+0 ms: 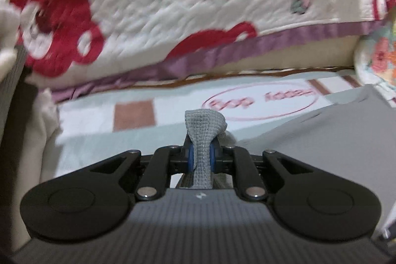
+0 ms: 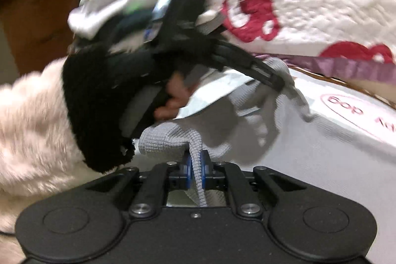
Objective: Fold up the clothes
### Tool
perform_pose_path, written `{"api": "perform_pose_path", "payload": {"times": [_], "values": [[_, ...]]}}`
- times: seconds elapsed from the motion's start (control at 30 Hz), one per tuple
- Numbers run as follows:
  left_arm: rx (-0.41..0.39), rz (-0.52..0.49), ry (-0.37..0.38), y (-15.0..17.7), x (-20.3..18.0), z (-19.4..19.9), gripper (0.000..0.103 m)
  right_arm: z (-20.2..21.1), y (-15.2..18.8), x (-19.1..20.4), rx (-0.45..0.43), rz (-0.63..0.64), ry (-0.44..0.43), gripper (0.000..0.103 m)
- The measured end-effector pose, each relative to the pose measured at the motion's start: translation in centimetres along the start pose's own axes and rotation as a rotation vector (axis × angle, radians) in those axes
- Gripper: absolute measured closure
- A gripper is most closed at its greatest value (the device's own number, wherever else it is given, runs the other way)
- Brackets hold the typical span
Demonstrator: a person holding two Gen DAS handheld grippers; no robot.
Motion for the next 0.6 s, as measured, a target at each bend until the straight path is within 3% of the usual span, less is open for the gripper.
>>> {"api": "perform_pose_path", "payload": {"times": [0.13,0.33,0.43,0.53,0.6], "values": [[0.003,0.087,0.080,-2.9,-1.5,0.5,0.092,3.7,-1.1,-2.9,-0.082,-0.156,-0.026,0.094],[0.018,-0.017,0.132,-9.3,-9.6,-1.5,0.092,10.3,-0.2,-9.0,-0.216,-0.370,0.038,0.094],[0.018,-0.004,0.165,-11.5,-14.3,-4.0,0.090,13.4,1.6,-12.3,-0.270,-0.467,0.101,0.094],[0.100,0.001,0.181,-11.5,-18.3,-8.0,0.078,14.4,4.0,-15.5,-0.250,-0.534,0.180,0.094],[0.100,0.032,0.239,-10.9,-19.3,-8.6,0.076,14.3,5.6,-17.4,-0.206,-0.592,0.220,0.093]]}}
Point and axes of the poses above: each gripper's, at about its wrist camera, not at the fingertips, and z roughly against the way its jaws point, x to its left, y to its underside, the point moved 6 cm from there along -z, roughly the way its jaws point, and after that the axes turned 14 degrees about -z, right-handed, at the moved point
